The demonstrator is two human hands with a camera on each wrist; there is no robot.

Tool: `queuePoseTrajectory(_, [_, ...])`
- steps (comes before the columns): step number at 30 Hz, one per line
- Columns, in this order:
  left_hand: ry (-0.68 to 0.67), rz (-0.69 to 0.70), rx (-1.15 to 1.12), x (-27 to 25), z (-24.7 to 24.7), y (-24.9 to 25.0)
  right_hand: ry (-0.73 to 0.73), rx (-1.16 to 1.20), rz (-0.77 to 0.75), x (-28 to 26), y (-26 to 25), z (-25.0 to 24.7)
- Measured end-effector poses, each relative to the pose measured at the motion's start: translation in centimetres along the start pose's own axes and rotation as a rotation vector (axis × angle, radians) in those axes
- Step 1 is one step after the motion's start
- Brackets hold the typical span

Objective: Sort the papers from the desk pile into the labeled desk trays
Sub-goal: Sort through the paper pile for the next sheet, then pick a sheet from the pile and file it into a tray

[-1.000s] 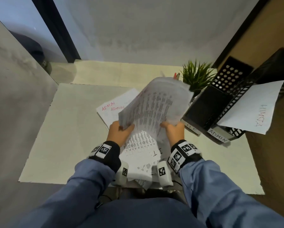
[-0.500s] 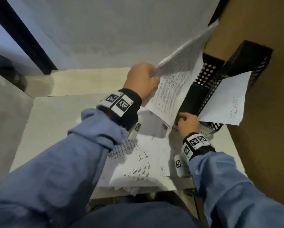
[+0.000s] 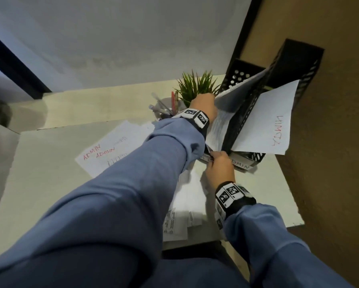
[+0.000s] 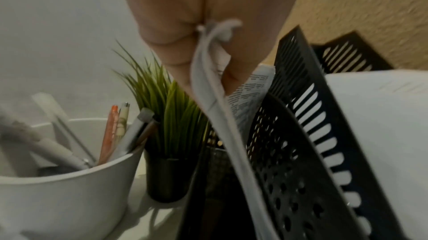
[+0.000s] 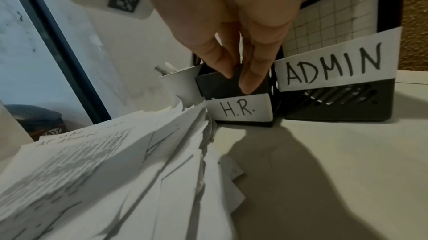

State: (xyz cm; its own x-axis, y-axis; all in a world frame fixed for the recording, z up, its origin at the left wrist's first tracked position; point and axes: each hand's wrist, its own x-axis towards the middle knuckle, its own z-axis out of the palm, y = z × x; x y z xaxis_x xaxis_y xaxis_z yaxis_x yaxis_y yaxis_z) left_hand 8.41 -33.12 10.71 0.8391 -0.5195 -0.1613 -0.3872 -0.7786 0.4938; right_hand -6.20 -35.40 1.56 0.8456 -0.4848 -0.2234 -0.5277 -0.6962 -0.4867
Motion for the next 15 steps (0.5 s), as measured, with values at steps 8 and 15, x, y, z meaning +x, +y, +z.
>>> queuePoseTrajectory(8, [0.004,-0.023,-0.165,-0.8,0.2,-1.5,0.104,0.111,-0.060,-1.0,0.9,0.0])
queuePoseTrajectory(15, [0.415,-0.325,-0.531,-6.7,-2.1,-10.7,0.005,0.194,-0.326,-2.6,-1.4,0.8])
